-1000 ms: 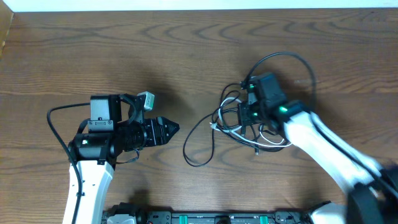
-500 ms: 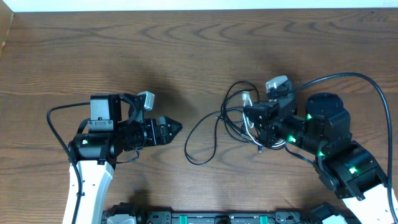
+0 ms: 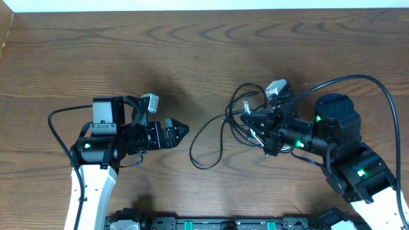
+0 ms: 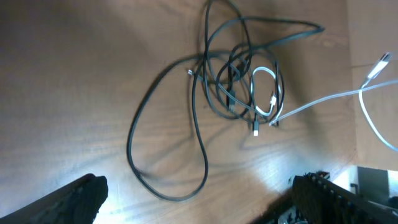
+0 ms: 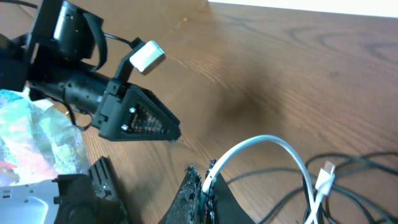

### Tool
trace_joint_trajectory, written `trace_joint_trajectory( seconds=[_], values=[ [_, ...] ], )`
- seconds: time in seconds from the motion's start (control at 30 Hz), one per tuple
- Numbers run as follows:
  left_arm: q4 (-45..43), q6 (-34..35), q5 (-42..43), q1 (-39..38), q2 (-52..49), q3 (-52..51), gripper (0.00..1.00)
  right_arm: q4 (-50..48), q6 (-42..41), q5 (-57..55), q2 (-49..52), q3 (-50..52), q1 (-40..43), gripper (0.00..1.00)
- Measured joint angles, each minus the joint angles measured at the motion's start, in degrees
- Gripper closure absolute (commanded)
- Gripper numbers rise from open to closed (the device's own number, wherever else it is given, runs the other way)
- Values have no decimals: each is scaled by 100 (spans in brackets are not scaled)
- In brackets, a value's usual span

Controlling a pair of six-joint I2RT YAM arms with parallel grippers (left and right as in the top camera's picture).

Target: Untangle cables

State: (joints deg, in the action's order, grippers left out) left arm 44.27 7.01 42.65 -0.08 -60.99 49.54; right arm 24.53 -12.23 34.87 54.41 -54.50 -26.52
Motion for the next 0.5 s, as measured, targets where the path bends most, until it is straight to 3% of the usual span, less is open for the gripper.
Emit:
trace_joint_trajectory(
  seconds=[0.27,0.4,0.5],
  values=[
    [-101,428,205,-127,0,0,2,-909,-125,81,76,2,0,98],
    [-229,514,332,-612,0,0,20,-1233,-380,118,76,2,0,99],
    [-474,542,350,-1051,0,2,20,-1307,-551,125,76,2,0,99]
  ],
)
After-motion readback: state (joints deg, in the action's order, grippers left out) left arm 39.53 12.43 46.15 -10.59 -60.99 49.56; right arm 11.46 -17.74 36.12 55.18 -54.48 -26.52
